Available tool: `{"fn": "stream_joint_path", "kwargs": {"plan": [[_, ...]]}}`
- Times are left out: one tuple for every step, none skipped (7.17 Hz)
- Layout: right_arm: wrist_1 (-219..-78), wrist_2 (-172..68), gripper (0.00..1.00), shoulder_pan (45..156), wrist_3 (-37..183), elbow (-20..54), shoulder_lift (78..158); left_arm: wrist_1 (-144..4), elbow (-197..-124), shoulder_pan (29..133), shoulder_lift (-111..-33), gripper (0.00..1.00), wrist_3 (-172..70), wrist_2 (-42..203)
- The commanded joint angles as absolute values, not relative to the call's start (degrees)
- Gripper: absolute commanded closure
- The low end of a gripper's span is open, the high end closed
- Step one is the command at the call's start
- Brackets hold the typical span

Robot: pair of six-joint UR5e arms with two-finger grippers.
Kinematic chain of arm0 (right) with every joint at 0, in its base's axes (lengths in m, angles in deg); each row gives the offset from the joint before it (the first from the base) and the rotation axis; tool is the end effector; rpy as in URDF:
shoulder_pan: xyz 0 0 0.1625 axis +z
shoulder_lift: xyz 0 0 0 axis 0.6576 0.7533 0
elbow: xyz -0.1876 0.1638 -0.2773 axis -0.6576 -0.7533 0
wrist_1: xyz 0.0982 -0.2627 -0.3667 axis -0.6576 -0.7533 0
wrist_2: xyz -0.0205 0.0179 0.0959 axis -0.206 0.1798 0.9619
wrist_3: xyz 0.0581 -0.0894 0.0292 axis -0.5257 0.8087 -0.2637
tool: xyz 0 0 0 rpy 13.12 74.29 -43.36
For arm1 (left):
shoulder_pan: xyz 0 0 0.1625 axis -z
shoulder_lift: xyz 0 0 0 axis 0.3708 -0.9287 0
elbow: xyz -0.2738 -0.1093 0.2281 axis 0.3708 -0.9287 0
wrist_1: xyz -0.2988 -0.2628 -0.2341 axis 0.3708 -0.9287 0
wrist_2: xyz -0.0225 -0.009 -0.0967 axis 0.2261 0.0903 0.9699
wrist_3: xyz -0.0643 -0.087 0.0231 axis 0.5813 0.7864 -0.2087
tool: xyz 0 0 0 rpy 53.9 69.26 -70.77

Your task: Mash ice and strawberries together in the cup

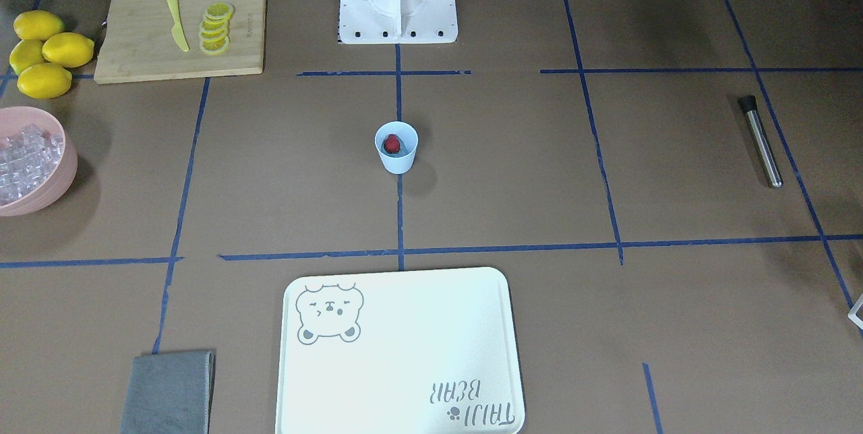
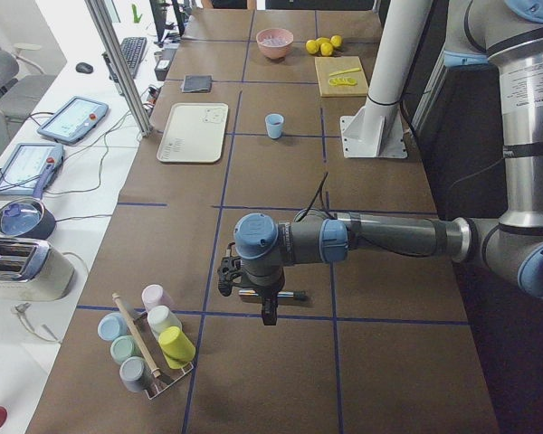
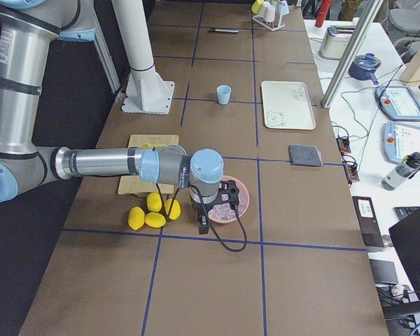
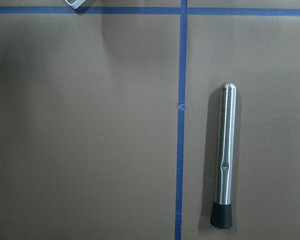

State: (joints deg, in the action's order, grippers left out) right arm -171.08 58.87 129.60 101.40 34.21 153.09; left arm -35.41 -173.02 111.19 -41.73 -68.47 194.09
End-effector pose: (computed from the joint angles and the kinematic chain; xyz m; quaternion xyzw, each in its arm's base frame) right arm 0.0455 -0.4388 0.5706 0.0009 -0.3725 -0.0963 0.9230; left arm -0.0503 -0.4652 0.5953 -0.0387 0.3837 0.0083 0.9226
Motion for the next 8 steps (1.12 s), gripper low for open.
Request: {"fn": "stream_joint_path", "kwargs": {"plan": [[-171.07, 57.11, 0.0, 129.63, 101.59, 34.7, 153.1, -35.41, -173.42, 111.24, -41.73, 0.0, -68.26, 194.1], [-171.07, 57.11, 0.0, 129.63, 101.68, 34.79, 153.19, -35.41, -173.5, 111.24, -41.73, 0.0, -68.35, 194.19], [-171.07, 57.11, 0.0, 129.63, 101.68, 34.79, 153.19, -35.41, -173.68, 111.24, -41.73, 0.0, -68.35, 194.19], [-171.07, 57.2, 0.0, 129.71, 101.68, 34.79, 153.19, -35.41, -173.77, 111.24, -41.73, 0.0, -68.44, 194.36], [-171.07, 57.29, 0.0, 129.63, 101.68, 34.7, 153.19, -35.41, -174.03, 111.24, -41.73, 0.0, -68.61, 194.54], [-171.07, 57.29, 0.0, 129.63, 101.68, 34.7, 153.19, -35.41, -174.03, 111.24, -41.81, 0.0, -68.53, 194.54], [-171.07, 57.29, 0.0, 129.63, 101.68, 34.7, 153.19, -35.41, -174.03, 111.24, -41.73, 0.0, -68.61, 194.45], [-171.07, 57.2, 0.0, 129.63, 101.68, 34.7, 153.19, -35.32, -172.47, 111.06, -41.81, 0.0, -68.44, 194.19]]}}
